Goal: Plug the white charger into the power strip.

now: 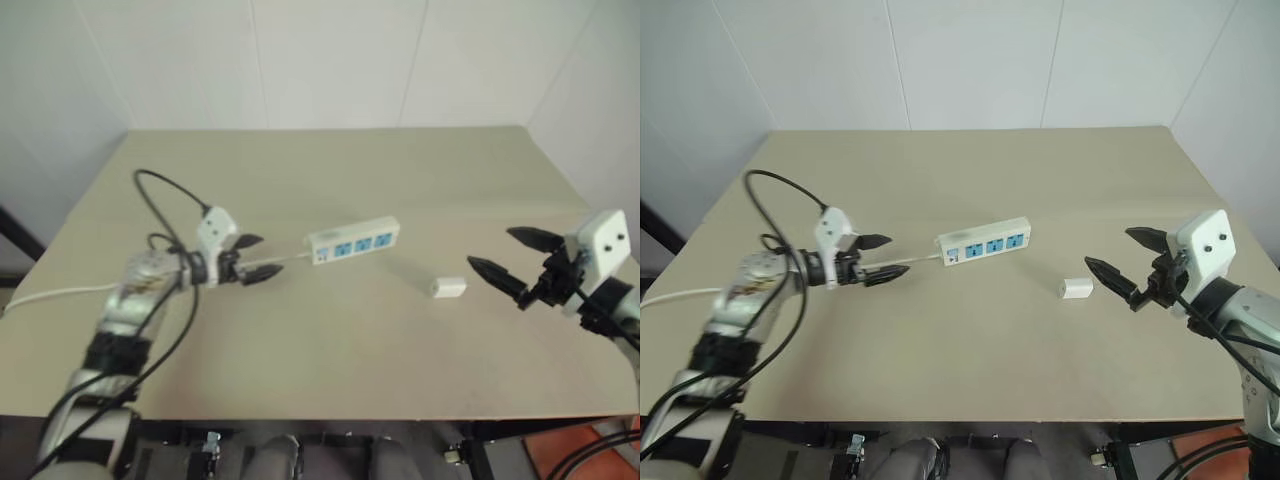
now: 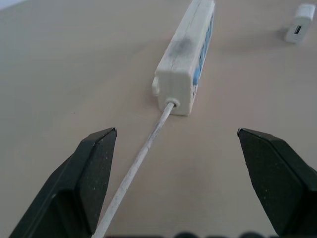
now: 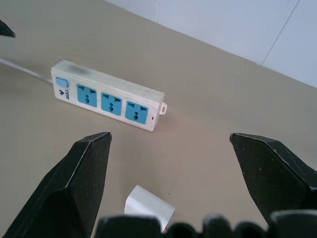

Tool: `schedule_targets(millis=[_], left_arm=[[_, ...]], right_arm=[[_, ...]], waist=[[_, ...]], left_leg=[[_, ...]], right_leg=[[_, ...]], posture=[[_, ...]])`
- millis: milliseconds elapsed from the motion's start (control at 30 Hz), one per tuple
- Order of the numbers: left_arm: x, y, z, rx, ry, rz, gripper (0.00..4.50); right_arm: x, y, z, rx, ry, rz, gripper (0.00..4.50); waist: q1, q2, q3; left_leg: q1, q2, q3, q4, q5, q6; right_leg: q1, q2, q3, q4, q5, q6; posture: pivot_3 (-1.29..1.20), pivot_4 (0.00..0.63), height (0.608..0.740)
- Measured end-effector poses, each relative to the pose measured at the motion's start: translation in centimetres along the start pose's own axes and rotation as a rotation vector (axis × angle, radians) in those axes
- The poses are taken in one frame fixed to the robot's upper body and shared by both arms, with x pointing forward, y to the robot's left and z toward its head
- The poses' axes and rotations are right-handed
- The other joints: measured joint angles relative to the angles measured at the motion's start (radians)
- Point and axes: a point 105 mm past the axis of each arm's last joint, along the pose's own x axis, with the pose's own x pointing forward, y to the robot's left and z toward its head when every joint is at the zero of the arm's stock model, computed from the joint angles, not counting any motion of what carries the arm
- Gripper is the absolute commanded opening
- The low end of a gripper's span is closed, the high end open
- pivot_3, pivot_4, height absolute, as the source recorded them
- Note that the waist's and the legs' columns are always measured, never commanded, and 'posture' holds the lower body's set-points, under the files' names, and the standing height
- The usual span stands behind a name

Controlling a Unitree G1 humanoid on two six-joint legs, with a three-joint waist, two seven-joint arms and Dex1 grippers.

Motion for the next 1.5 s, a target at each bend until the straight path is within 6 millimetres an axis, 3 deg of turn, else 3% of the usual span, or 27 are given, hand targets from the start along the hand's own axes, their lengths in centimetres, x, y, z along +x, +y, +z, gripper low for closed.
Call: schedule_targets(millis=[133,233,533,633,867,1000,1167,1233,1333,1500], left_arm=[[3.0,0.6,-2.2,-0.029,0.059,0.011,4.25],[4.9,0.2,-3.1,-0.054,0.064,0.009,3.67],[6.6,0.5,-2.9,-0.042,0.041,0.048,0.72],[6.5,0.6,-2.9,-0.038,0.033,0.051,0.04],[5.7,-0.2,-2.8,-0.028,0.020,-0.040,0.04],[3.3,-2.5,-2.8,-0.058,-0.013,-0.250,0.04],[0.1,-5.0,-1.1,-0.092,-0.052,-0.440,0.04],[-0.9,-5.3,-0.9,-0.104,-0.040,-0.469,0.04],[-1.9,-5.2,-2.1,-0.145,0.017,-0.457,0.04],[-1.5,-4.2,-5.1,-0.233,0.115,-0.350,1.52]], right_arm=[[-0.1,0.0,0.1,-0.006,0.000,-0.016,4.50],[-0.3,0.2,0.2,-0.016,-0.004,-0.027,4.50],[-0.6,0.5,0.4,-0.011,-0.015,-0.044,4.50],[-0.8,0.6,0.2,0.000,-0.010,-0.047,4.50],[-0.8,0.6,0.2,0.002,-0.010,-0.046,4.50],[-0.8,0.6,0.1,0.003,-0.009,-0.047,4.50],[-0.8,0.6,0.1,0.006,-0.007,-0.047,4.50],[-0.7,0.6,0.1,0.006,-0.008,-0.044,4.50],[-0.5,0.5,0.1,0.006,-0.010,-0.042,4.50],[0.1,0.6,0.4,0.003,-0.019,-0.022,4.50]], waist=[[-0.003,-0.001,0.001],[-0.002,-0.002,0.001],[-0.003,-0.003,0.000],[-0.003,-0.003,0.000],[-0.007,-0.003,0.000],[-0.016,-0.003,0.000],[-0.024,-0.003,0.000],[-0.024,-0.003,0.000],[-0.026,-0.003,0.000],[-0.023,-0.003,0.000]], left_leg=[[-0.002,-0.001,0.001,0.000,0.000,0.001],[-0.002,0.000,0.001,0.000,0.000,0.001],[0.001,0.000,0.001,0.001,0.000,0.001],[0.001,0.000,0.002,0.001,0.000,0.001],[0.001,0.000,0.002,0.001,-0.001,0.001],[0.000,0.000,0.002,0.001,-0.001,0.001],[0.000,0.001,0.002,0.001,-0.001,0.001],[0.001,0.001,0.002,0.001,-0.001,0.001],[0.002,0.001,0.002,0.001,-0.001,0.001],[0.002,0.001,0.002,0.001,-0.001,0.001]], right_leg=[[-0.002,-0.001,0.000,0.000,0.000,0.000],[-0.002,-0.001,0.000,0.000,0.000,0.001],[0.000,-0.001,0.000,0.001,0.001,0.001],[0.001,-0.001,0.000,0.001,0.001,0.001],[0.000,-0.001,0.000,0.001,0.001,0.001],[-0.001,-0.001,0.000,0.002,0.001,0.001],[-0.001,0.000,0.001,0.002,0.001,0.001],[-0.001,0.000,0.001,0.002,0.001,0.001],[-0.001,0.000,0.001,0.001,0.001,0.001],[0.000,0.000,0.000,0.001,0.001,0.001]], posture=[[0.00,0.150,0.740],[0.00,0.150,0.740],[0.00,0.150,0.740],[0.00,0.150,0.740],[0.00,0.150,0.740],[0.00,0.150,0.740],[0.00,0.150,0.740],[0.00,0.150,0.740],[0.00,0.150,0.740],[0.00,0.150,0.740]])
